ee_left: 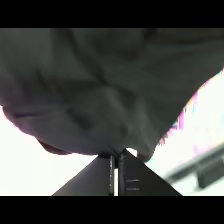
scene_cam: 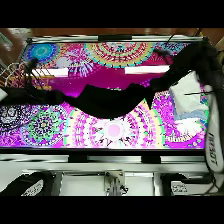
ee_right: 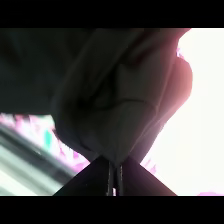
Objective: Fold the shirts.
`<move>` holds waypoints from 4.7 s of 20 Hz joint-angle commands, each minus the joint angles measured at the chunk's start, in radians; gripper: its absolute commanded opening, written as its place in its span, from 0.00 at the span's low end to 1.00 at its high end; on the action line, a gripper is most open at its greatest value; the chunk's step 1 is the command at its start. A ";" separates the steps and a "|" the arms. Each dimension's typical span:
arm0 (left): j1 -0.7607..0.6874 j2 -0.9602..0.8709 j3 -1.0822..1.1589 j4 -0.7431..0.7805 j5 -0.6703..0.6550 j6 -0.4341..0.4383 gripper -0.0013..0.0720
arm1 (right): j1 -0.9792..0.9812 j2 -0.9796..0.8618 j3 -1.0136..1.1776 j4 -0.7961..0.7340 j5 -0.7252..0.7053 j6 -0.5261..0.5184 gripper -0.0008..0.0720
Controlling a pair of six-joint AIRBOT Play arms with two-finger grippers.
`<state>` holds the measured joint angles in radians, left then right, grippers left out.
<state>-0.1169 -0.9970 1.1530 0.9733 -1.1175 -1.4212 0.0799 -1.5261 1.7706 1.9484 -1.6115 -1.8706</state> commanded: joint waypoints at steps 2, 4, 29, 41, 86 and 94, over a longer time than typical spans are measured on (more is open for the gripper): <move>0.000 0.067 0.456 0.131 -0.024 0.000 0.06 | -0.031 0.331 0.124 0.011 0.260 0.000 0.10; 0.000 0.084 0.647 0.131 0.004 0.000 0.06 | -0.031 0.472 0.125 0.009 0.465 0.000 0.10; 0.026 -0.122 0.298 0.620 -0.070 -0.148 0.06 | -0.022 0.086 0.045 -0.194 0.386 0.290 0.10; 0.055 -0.563 0.301 0.277 0.091 -0.182 0.28 | -0.030 -0.294 0.058 -0.012 0.555 0.462 0.74; 0.185 -0.354 -0.147 -0.090 0.006 0.092 0.06 | -0.248 0.066 -0.757 0.249 0.348 -0.114 0.10; 0.185 0.061 0.661 -0.027 0.106 0.205 0.06 | -0.247 0.722 -0.201 0.224 0.761 -0.178 0.10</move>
<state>0.0681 -1.0603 1.5333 0.9127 -1.0832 -1.2469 -0.1707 -1.0176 1.3849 2.1891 -1.0866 -2.0186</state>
